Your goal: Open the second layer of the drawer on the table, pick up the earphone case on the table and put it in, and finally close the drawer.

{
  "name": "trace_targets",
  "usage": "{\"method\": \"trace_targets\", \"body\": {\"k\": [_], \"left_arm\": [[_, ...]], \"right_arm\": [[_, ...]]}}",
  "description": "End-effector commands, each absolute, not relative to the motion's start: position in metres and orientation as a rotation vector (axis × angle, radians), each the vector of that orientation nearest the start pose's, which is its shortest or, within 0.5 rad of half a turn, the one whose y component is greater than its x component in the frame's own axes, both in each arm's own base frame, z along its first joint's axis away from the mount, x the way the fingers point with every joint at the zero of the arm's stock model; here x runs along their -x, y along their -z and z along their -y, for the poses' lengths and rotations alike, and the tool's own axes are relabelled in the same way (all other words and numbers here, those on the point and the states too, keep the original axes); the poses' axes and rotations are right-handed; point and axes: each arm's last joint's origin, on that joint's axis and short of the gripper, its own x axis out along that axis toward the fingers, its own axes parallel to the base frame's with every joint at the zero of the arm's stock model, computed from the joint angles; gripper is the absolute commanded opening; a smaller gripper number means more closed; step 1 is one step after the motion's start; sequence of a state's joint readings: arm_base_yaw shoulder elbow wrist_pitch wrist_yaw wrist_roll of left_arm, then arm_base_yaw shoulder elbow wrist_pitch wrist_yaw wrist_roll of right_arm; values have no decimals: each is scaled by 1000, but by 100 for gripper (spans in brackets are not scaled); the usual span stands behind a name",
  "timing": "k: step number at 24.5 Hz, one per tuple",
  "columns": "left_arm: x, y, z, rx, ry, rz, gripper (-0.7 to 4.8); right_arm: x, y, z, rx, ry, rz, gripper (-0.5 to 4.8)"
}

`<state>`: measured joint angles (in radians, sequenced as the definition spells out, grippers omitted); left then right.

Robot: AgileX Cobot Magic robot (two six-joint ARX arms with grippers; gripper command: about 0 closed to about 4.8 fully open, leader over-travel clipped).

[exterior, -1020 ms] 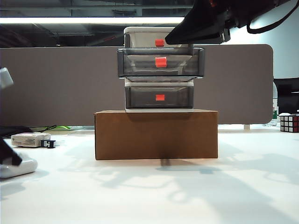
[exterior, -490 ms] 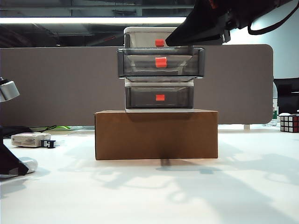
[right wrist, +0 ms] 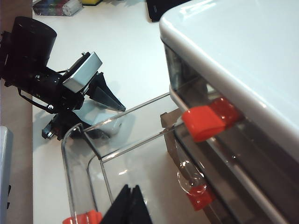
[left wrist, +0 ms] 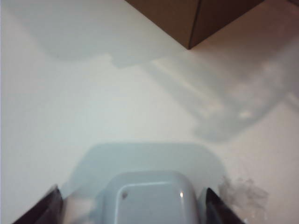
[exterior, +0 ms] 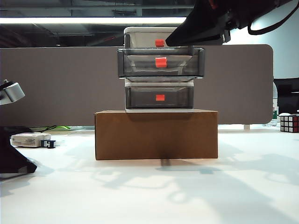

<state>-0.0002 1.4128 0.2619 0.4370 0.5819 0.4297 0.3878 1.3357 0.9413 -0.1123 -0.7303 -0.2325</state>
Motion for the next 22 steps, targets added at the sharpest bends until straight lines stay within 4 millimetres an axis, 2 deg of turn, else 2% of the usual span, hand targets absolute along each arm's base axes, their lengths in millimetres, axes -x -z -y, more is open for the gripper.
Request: {"method": "trace_targets", "body": {"k": [1,4,7,10,12,14,15,20,21,22], "left_arm": [[-196,-93,15,-154,686,-669,393],[-196,-90,15,-149,688,-681,392],[-195,-88,16,-132,709,-696,336],[-193,-86,16,-120,716,-720,330],[-193,-87,17,-108,740,-712,267],[-192,-87,17,-98,758,-705,161],[-192,-87,17,-94,766,-703,131],[-192,-87,18,-93,771,-698,105],[-193,-88,18,-92,774,-694,73],[-193,-89,18,-88,787,-681,63]], "right_arm": [[-257,-280,-126,118,-1149,-380,-5],[-257,-280,-126,118,-1149,-380,-5],[-257,-280,-126,118,-1148,-380,-5],[-257,-280,-126,118,-1148,-380,-5],[-257,-280,-126,120,-1143,-380,-5],[-258,-280,-126,124,-1130,-382,-5],[-258,-280,-126,125,-1127,-383,-5],[-258,-280,-126,125,-1127,-382,-5],[-258,-280,-126,125,-1127,-382,-5],[-258,-280,-126,125,-1127,-382,-5]]}}
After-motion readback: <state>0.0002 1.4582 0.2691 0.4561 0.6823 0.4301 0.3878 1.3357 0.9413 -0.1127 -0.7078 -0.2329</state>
